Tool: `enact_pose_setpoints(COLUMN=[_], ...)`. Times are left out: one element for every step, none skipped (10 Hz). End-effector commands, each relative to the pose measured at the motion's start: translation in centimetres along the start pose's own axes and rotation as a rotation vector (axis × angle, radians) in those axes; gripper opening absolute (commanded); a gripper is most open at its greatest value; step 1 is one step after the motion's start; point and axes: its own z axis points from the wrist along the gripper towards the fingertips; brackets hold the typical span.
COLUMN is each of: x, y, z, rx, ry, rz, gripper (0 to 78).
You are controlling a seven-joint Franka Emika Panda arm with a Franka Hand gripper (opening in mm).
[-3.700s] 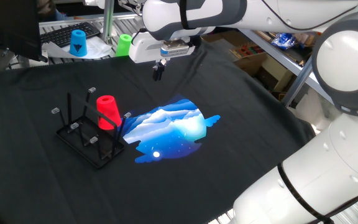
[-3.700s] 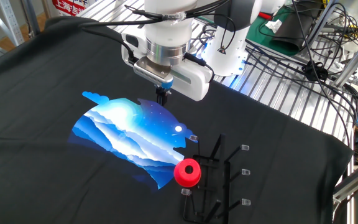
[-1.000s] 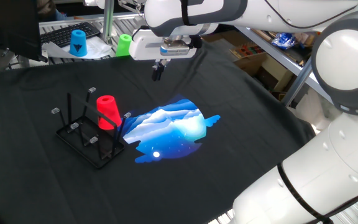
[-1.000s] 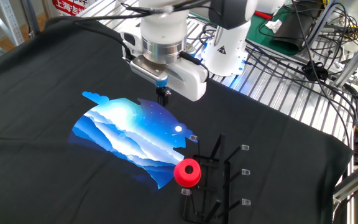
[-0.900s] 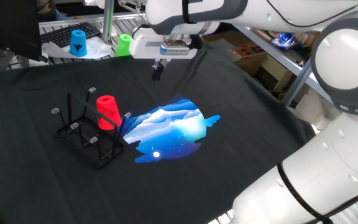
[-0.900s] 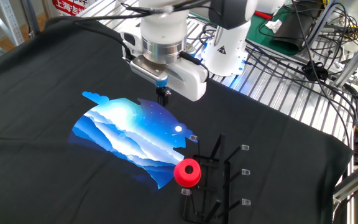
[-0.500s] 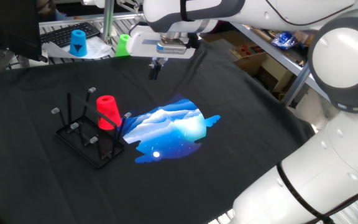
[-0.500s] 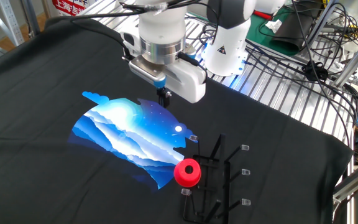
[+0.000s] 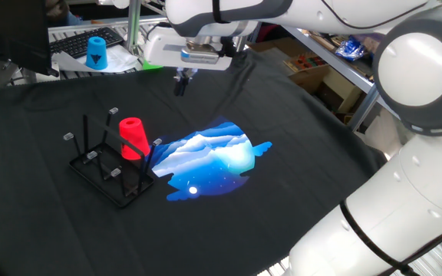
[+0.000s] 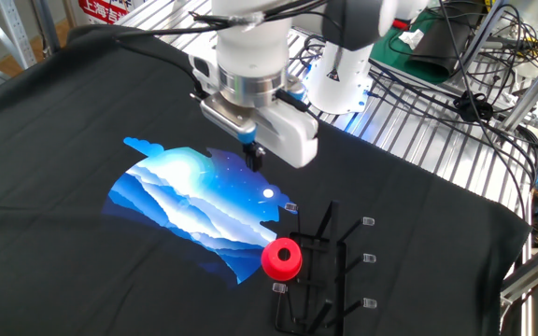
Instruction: Take the cup off the cup rack
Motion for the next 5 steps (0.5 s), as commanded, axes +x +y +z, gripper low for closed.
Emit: enact_pose_setpoints(x=[-0.54,-0.76,-1.10,-1.13,-1.13], y=[2.13,2.41,2.58,2.60,2.60], z=[-0.47,-0.53,-0.61,-0.62,-0.62], rx=[0.003,0.004,0.003,0.004,0.005], ry=[0.003,0.002,0.001,-0.001,-0.004], rz=[0.036,0.043,0.051,0.055,0.055], gripper=[0.0,0.0,0.0,0.0,0.0])
